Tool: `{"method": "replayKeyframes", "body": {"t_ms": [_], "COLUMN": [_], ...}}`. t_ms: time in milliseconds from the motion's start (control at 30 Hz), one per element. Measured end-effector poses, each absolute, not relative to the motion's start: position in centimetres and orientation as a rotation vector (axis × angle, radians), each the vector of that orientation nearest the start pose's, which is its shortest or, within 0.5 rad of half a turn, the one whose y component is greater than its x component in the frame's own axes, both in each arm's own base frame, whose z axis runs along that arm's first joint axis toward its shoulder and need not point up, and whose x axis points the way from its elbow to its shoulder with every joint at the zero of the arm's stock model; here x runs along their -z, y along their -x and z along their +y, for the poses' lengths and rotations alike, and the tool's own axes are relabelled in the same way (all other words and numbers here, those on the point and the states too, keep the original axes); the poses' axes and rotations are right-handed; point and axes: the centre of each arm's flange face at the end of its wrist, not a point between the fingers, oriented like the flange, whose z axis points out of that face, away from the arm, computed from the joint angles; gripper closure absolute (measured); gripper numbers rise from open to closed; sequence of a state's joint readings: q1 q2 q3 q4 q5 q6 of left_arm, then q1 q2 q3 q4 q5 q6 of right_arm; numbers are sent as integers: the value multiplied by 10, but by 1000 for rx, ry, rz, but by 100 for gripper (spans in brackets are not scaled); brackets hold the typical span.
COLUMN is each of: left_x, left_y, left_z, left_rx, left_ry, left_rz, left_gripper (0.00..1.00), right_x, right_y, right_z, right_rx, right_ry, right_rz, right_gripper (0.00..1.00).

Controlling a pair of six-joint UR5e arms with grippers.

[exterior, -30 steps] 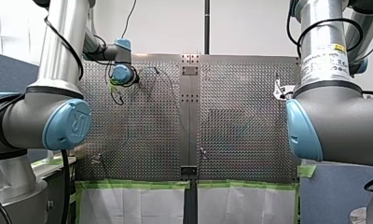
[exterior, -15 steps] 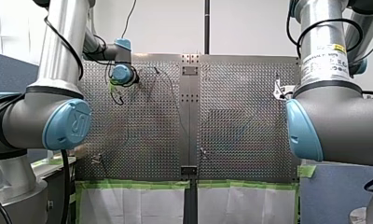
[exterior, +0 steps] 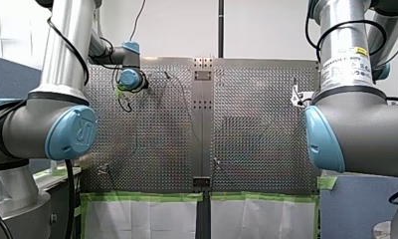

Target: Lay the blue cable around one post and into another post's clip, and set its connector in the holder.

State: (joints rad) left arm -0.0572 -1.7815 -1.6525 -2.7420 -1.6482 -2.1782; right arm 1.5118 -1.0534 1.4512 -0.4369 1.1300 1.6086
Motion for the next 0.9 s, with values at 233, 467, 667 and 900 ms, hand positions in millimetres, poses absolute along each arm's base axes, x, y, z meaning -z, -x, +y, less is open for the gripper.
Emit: {"method": "replayKeyframes", "body": {"t_ms": [233, 467, 667, 900], "left_x": [-376, -376, -377, -377], "left_y": [-566, -566, -566, -566], "left_z": [-158, -158, -158, -158], "left_rx": [484, 484, 484, 484], "left_ry": [464, 464, 464, 464], "left_rz": [1408, 1408, 1408, 1407], "left_gripper": [0, 0, 0, 0], "right_x": [-284, -279, -279, -279], "right_y": [-136, -138, -138, -138], "right_z": [-675, -670, -670, -670], "right_rx": [-1523, -1511, -1510, -1510], "right_ry": [-1447, -1482, -1481, -1481], "right_rz": [-1000, -1045, -1045, -1045], "right_gripper": [70, 68, 68, 68]}}
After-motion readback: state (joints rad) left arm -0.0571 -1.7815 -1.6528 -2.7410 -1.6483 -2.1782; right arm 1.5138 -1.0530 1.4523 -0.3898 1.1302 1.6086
